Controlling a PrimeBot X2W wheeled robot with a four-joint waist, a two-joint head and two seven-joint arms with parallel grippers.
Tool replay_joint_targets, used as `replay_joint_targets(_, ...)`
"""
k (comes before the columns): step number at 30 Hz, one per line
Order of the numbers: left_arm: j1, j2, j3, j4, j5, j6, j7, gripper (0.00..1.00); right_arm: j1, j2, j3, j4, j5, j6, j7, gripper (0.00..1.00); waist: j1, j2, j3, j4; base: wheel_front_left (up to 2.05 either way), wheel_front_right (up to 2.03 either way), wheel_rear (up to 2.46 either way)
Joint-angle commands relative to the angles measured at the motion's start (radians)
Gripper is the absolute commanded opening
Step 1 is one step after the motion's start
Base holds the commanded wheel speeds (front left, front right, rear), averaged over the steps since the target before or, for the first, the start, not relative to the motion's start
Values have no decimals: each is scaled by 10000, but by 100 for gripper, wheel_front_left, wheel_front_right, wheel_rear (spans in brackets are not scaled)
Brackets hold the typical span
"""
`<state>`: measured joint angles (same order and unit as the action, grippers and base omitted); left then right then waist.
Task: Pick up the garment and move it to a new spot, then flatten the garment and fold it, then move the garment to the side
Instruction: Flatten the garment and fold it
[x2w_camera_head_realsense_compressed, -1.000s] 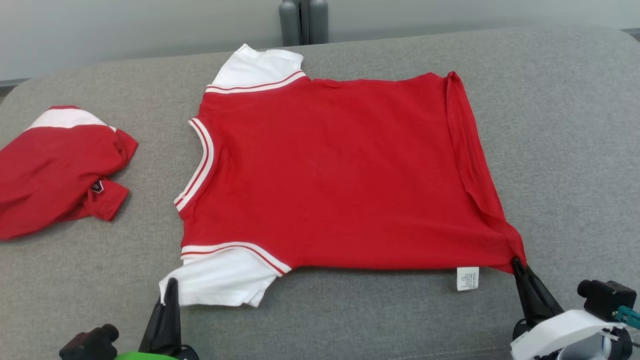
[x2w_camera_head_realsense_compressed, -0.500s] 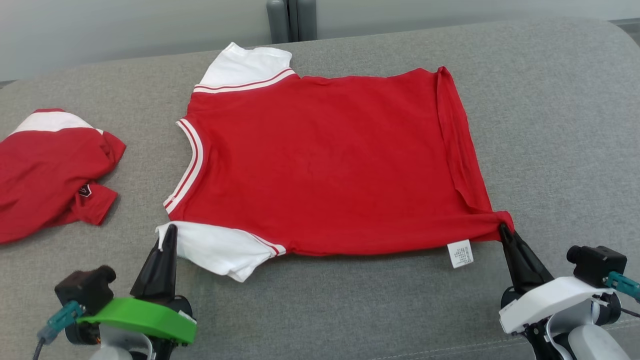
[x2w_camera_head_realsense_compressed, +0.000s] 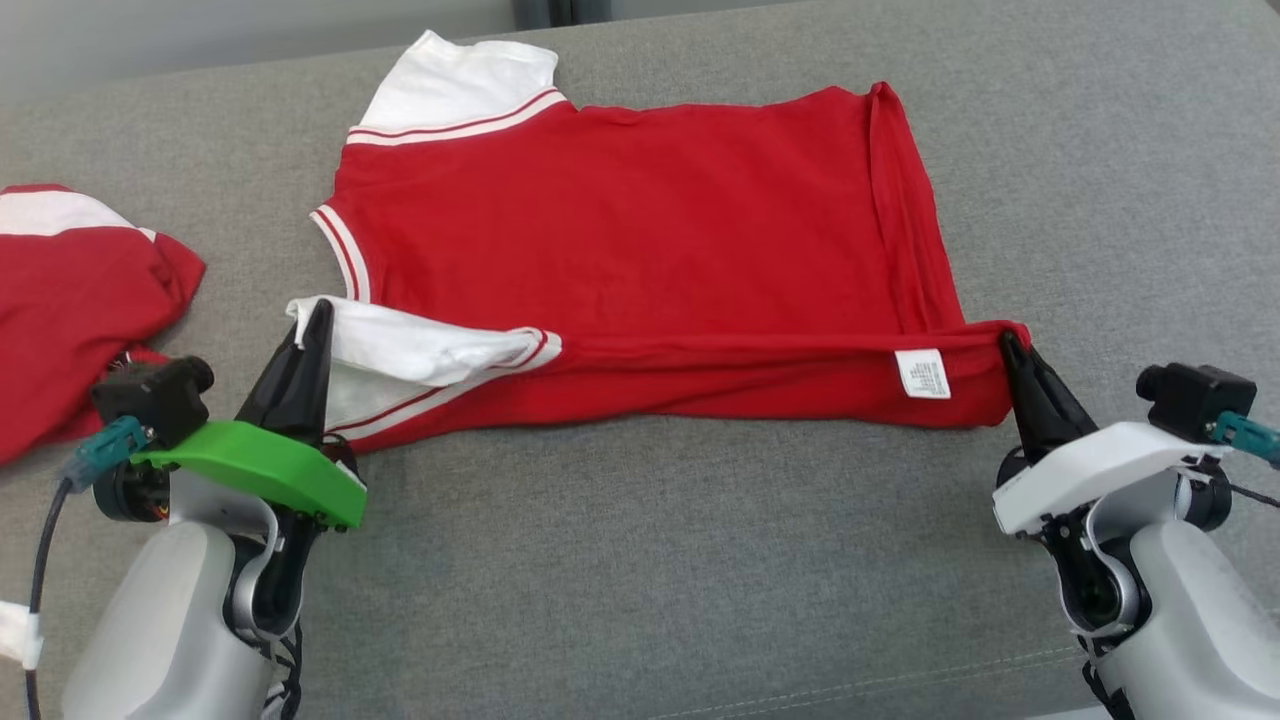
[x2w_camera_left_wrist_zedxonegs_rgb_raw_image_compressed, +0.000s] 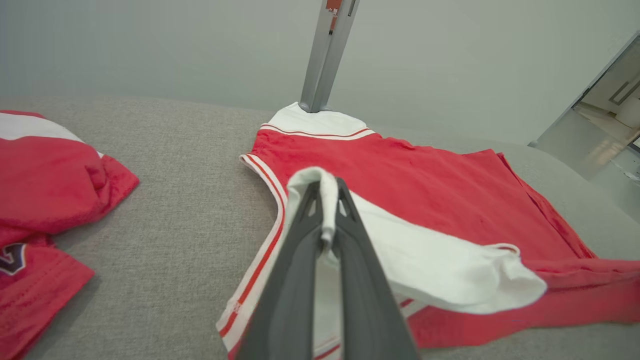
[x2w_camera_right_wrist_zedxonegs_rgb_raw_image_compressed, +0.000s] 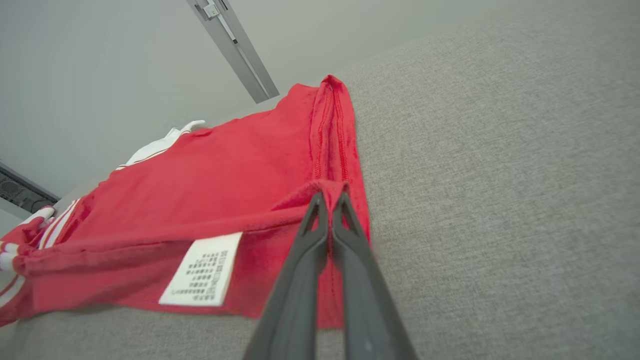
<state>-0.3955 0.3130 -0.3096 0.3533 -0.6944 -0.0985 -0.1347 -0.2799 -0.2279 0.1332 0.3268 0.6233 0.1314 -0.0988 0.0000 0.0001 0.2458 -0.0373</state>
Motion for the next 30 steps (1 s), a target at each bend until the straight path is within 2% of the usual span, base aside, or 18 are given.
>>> replay_joint_targets(1, -347, 25, -58, 336, 4, -78, -35, 0, -267, 54, 13, 242, 61, -14, -99, 0, 0, -1, 213, -89, 0, 0, 0)
replay_joint_targets(6, -1224, -77, -328, 1648, 120, -227, -390, 0, -1043, 156, 252, 1140, 84, -14, -375, 0, 0, -1, 327, -111, 0, 0, 0)
replay_joint_targets(7, -1320, -131, -340, 1811, 83, -236, -516, 13, -1120, 155, 301, 1260, 105, -14, -450, 47, 0, -1, 326, -104, 0, 0, 0)
replay_joint_targets(8, -1412, -148, -388, 1991, 106, -256, -647, 74, -1185, 113, 376, 1386, 67, -14, -566, 100, 0, -1, 315, -92, 0, 0, 0)
replay_joint_targets(9, -1491, -161, -416, 2103, 150, -262, -772, 100, -1229, 58, 447, 1477, -22, -14, -663, 100, 0, -1, 309, -79, 0, 0, 0)
replay_joint_targets(16, -1488, -284, -591, 2750, 69, -320, -1209, 100, -972, -167, 757, 1827, -287, -14, -1324, 100, 0, -1, 173, 68, 0, 0, 0)
replay_joint_targets(24, -464, -266, -573, 2843, -157, -331, -1318, 100, -390, -226, 829, 1996, -305, -14, -1492, 100, 0, -1, 149, 155, 0, 0, 0)
replay_joint_targets(30, -280, -305, -878, 3334, -54, -333, -1216, 100, -585, -132, 963, 2364, -492, -14, -1518, 100, 0, -1, 246, 177, 0, 0, 0)
